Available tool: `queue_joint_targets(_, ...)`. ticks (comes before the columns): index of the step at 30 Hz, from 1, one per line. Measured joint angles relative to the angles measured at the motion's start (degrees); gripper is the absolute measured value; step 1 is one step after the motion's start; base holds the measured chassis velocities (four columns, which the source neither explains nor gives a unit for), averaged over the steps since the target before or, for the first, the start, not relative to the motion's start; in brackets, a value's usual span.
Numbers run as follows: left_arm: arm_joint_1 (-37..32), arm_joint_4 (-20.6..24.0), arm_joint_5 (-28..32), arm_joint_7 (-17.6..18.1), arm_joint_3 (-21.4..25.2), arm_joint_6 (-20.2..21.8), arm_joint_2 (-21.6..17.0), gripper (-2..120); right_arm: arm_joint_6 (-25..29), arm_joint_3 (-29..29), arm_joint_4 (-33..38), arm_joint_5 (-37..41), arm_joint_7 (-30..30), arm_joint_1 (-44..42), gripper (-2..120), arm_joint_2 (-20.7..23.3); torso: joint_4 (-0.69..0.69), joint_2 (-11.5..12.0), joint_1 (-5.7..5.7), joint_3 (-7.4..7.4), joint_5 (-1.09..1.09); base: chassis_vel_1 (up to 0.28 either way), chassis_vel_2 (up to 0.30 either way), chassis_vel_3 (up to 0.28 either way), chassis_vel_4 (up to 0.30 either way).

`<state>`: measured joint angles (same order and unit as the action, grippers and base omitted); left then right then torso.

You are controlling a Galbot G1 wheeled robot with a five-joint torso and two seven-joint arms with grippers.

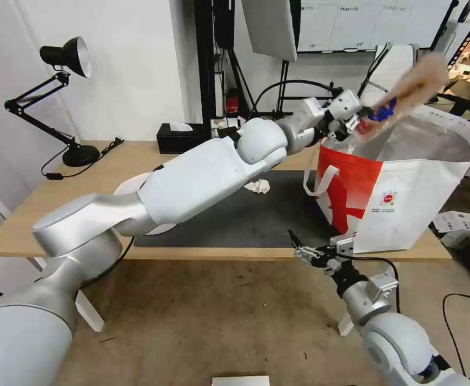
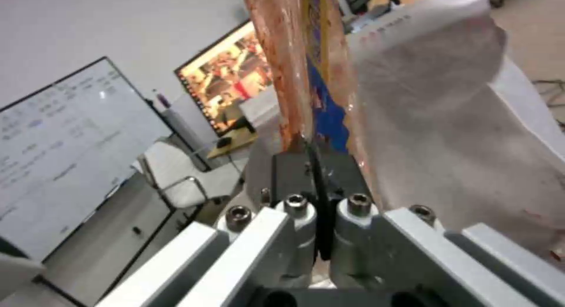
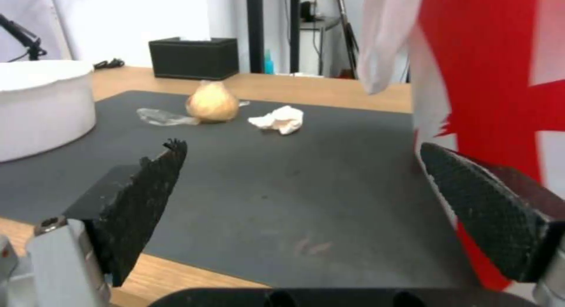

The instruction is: Pick up the trash from the table and place it into the takeout bag.

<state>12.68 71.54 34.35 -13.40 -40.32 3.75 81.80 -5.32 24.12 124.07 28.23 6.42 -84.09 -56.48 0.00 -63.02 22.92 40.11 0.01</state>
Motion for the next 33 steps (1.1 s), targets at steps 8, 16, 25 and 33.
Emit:
queue_joint_targets(8,0.2,0.6,-0.3,-0.3,-0.9,-0.3,-1.1,2,0.0,0.5,0.8,0.2,0.0,-0.5,100,-0.1,0.02,0.0,0.0,0.0,-0.01,0.0,0.0,0.0,0.0)
queue_joint_targets(16,0.6,3.3,2.6,1.7,-1.5,0.5,-3.1,33,-0.1,0.9,1.1,0.5,-0.1,-1.2,100,-0.2,0.01,0.0,0.0,0.0,-0.01,0.0,0.0,0.0,0.0)
queue_joint_targets(25,-1.8,12.4,7.7,7.5,1.0,2.1,-8.8,63,-0.1,1.0,2.0,0.8,-0.1,-1.3,100,-0.1,-0.01,0.0,0.0,0.0,-0.01,0.0,0.0,0.0,0.0)
queue_joint_targets(33,-13.2,28.1,9.5,14.5,8.4,2.1,-23.8,91,1.6,3.3,5.2,0.8,-0.1,-3.2,100,0.6,0.0,0.0,0.0,-0.01,-0.03,0.0,0.0,0.0,0.0)
